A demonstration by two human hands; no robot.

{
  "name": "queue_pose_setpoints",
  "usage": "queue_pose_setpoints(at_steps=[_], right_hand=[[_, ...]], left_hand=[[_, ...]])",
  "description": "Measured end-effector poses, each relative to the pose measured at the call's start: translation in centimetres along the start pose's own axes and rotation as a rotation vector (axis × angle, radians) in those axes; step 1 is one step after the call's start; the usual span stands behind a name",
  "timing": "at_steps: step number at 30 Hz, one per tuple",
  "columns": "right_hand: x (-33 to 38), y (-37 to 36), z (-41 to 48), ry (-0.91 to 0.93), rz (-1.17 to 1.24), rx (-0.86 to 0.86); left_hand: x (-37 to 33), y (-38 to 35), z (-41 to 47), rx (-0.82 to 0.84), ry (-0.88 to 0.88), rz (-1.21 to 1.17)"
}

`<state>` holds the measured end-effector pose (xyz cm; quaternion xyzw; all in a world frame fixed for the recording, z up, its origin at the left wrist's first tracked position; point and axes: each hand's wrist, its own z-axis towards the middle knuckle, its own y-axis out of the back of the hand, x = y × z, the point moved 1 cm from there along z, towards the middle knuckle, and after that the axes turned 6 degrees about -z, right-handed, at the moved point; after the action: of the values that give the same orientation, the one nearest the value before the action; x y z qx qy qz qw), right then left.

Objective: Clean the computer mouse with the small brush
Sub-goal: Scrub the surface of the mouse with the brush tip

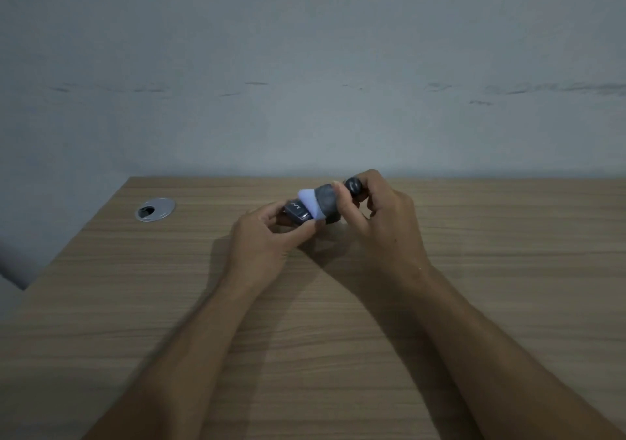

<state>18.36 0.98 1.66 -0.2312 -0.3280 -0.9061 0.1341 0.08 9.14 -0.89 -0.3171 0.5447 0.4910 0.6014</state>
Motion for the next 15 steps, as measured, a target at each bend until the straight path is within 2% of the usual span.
queue_pose_setpoints(at_steps=[4, 7, 11, 15], right_hand=[[-2.2, 0.7, 0.0, -0.077, -0.081, -0.026], [-1.2, 0.9, -0.1, -0.079, 0.008, -0.097], [0.6, 0.2, -0.3, 0.040, 0.050, -0.005], [-1.8, 0.0, -0.3, -0.050, -0.015, -0.028]], left_hand=[[-0.2, -0.2, 0.0, -0.001, -0.019, -0.054], [-0.3, -0.3, 0.0, 0.000, 0.001, -0.081], [-0.2, -0.2, 0.0, 0.014, 0.012, -0.066], [0.0, -0.1, -0.1, 0.015, -0.044, -0.081]])
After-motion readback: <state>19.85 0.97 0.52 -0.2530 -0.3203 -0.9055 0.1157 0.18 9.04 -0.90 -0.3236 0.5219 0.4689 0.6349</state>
